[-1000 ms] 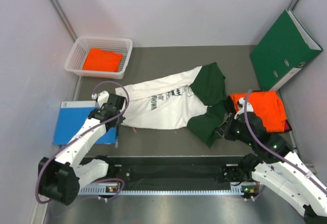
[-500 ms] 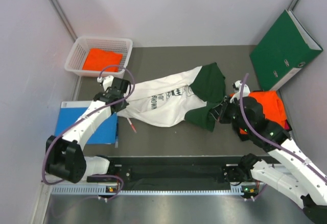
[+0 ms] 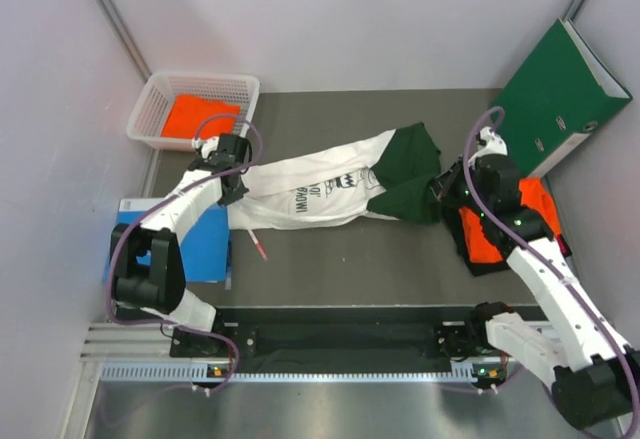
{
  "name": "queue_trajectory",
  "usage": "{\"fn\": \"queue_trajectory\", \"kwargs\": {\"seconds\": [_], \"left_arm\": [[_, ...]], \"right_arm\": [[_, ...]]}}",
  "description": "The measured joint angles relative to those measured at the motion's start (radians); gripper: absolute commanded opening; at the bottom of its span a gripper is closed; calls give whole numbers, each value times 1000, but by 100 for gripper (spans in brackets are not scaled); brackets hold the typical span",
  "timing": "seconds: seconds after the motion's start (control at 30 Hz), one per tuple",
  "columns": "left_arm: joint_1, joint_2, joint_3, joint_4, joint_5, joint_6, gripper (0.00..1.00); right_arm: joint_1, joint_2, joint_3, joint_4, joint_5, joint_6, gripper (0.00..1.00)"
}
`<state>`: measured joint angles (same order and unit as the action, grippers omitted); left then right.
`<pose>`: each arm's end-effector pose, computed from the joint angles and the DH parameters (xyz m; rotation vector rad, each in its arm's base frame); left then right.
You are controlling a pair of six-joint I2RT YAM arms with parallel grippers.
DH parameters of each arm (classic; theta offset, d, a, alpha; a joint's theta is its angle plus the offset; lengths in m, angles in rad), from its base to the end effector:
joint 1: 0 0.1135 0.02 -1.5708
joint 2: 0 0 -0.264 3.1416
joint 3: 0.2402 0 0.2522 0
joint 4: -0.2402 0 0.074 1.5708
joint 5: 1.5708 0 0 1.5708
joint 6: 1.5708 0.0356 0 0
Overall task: Fold and stack the t-shirts
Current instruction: Fold the tshirt
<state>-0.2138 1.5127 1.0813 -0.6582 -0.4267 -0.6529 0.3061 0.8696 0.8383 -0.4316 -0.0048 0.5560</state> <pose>0.2978 -0.0496 0.2348 -0.6802 2.4327 0.2361 0.1854 0.0588 0.3186 0.2559 2.0617 0.5415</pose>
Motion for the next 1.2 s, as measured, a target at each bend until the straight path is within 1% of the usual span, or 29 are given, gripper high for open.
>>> {"fn": "queue_trajectory", "kwargs": {"seconds": [0.13,0.3,0.4,0.8,1.0,1.2], "left_arm": [[28,68,58,1,22,27,0],[45,158,117,0,47,52,0],[50,193,137,0,56,61,0],[69,303,228,-8,67,84,0],[80,373,275,-8,66,96,0],[87,410,294,-8,66,103,0]], "right_arm": [[-71,135,1,102,-85,-30,0],[-116,333,42,165,-165,-65,0],[-146,425,84,197,-200,-78,0],[-219,698,291,298,-346,-92,2],[-244,839,373,344,-391,-84,2],[-257,974,439,389,-423,-63,2]]}}
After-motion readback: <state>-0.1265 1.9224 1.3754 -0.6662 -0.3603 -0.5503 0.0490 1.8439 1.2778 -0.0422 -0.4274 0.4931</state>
